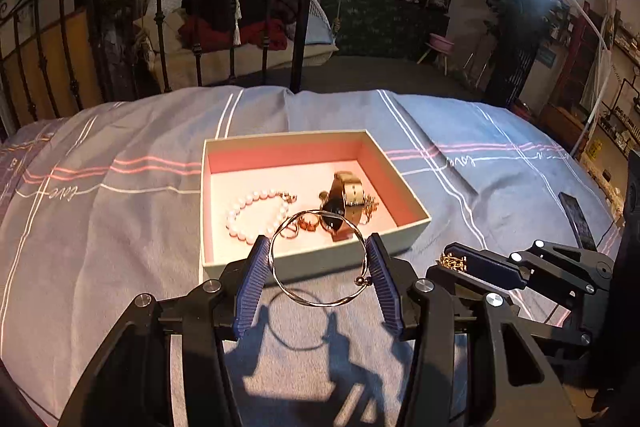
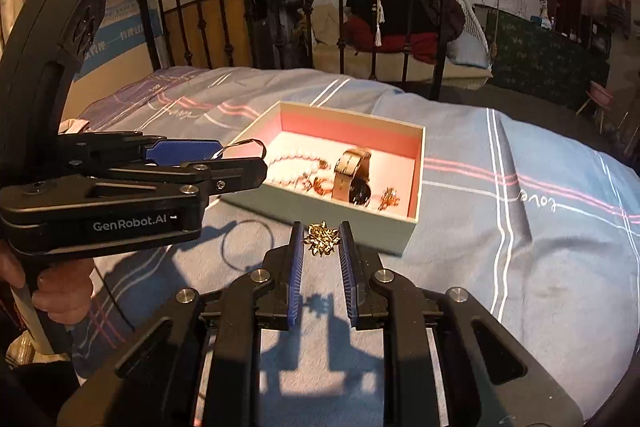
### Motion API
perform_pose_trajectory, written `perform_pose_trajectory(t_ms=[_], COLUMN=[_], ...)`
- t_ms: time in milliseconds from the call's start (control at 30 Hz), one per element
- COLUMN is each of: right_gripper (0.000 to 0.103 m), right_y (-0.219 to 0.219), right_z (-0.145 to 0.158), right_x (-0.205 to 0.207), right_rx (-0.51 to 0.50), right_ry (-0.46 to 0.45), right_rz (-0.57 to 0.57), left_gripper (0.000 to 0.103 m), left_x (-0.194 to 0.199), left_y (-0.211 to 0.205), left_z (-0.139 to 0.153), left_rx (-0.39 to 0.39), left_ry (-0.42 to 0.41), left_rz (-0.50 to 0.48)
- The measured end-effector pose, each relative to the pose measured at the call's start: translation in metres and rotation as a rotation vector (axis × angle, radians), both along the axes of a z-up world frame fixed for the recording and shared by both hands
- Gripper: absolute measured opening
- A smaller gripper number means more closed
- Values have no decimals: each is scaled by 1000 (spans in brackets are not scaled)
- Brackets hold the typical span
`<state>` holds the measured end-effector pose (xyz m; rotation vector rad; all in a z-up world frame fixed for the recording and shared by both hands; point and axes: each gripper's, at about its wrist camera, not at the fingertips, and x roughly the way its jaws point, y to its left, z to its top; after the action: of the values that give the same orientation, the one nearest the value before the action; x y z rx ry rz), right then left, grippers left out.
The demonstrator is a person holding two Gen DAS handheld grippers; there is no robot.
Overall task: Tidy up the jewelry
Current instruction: 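Lower the bangle and flower charm into the box and open both tools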
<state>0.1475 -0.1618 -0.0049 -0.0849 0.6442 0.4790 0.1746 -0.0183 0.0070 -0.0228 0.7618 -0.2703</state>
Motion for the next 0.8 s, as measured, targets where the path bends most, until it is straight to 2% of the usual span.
perform_pose_trajectory(t_ms=[133,267,500,800], right_gripper=[18,18,19,19], right_y=[-1,0,7,8], right_z=[16,19,9,-11], right_x=[30,62,89,104], right_rx=[21,19,4,-7], right_ry=[-31,-35,-32,13], right_rz=[-37,-80,-95,-96], left_gripper=[48,48,48,48], left_x=[21,45,73,87], left_y=[-3,-4,1,-1], left_z=[17,19,-1,-22], left_rx=[-2,-2,2,12], left_ry=[-25,-8,54,105], left_rz=[28,59,101,104])
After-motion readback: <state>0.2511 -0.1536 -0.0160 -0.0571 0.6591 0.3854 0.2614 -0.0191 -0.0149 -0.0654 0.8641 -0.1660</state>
